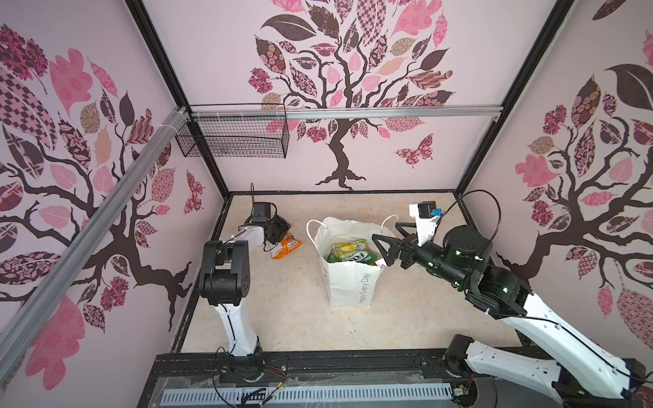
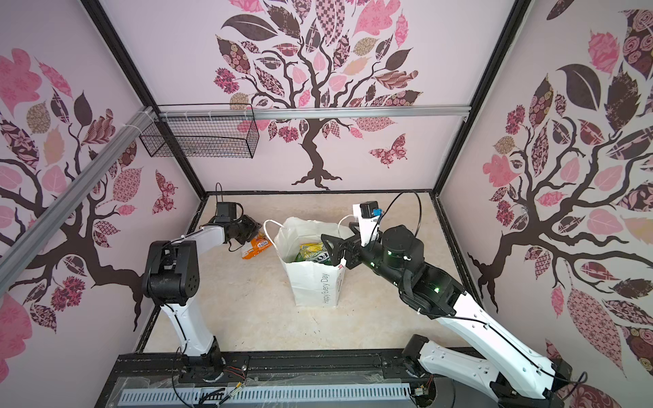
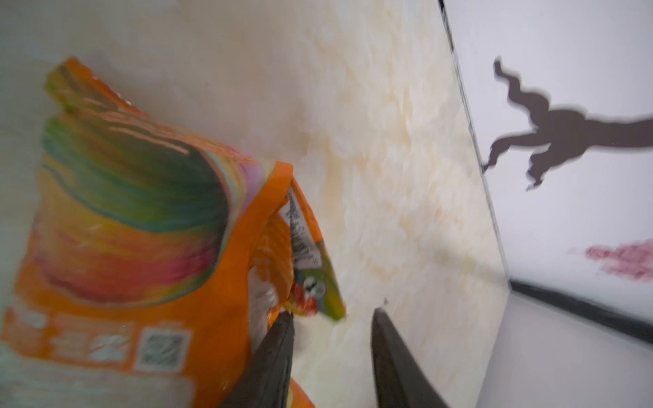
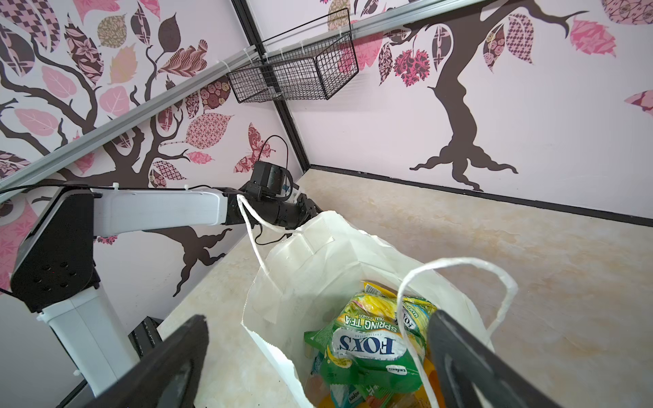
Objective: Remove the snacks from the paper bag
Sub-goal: 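Release the orange packet on the table and bring both grippers back over the bag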
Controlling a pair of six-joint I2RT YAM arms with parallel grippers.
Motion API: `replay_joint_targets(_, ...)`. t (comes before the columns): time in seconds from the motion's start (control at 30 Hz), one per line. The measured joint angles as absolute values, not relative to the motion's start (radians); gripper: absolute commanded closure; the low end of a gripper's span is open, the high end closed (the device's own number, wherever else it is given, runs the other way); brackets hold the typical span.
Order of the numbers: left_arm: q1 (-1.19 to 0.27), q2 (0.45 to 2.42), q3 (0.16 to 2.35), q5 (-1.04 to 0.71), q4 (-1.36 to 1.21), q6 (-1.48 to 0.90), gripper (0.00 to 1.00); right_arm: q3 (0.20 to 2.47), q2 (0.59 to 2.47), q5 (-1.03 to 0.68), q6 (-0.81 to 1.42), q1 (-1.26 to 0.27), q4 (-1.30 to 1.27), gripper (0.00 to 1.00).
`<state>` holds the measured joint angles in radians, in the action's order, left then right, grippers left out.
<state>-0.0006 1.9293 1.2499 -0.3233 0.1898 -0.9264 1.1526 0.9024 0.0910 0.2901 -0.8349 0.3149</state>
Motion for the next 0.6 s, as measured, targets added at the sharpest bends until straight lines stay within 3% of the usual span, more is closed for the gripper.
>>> replay_joint_targets(0.2, -0.004, 1.877, 1.25, -0.311, 0.252, -0.909, 0.38, 1.154, 0.905, 0.091, 0.291, -0.835, 0.318, 0.01)
replay_joint_targets(0.6, -0.034, 1.443, 1.249, -0.315, 0.277, -0.793, 0.19, 1.204, 0.934, 0.078, 0.315, -0.835, 0.329, 0.01)
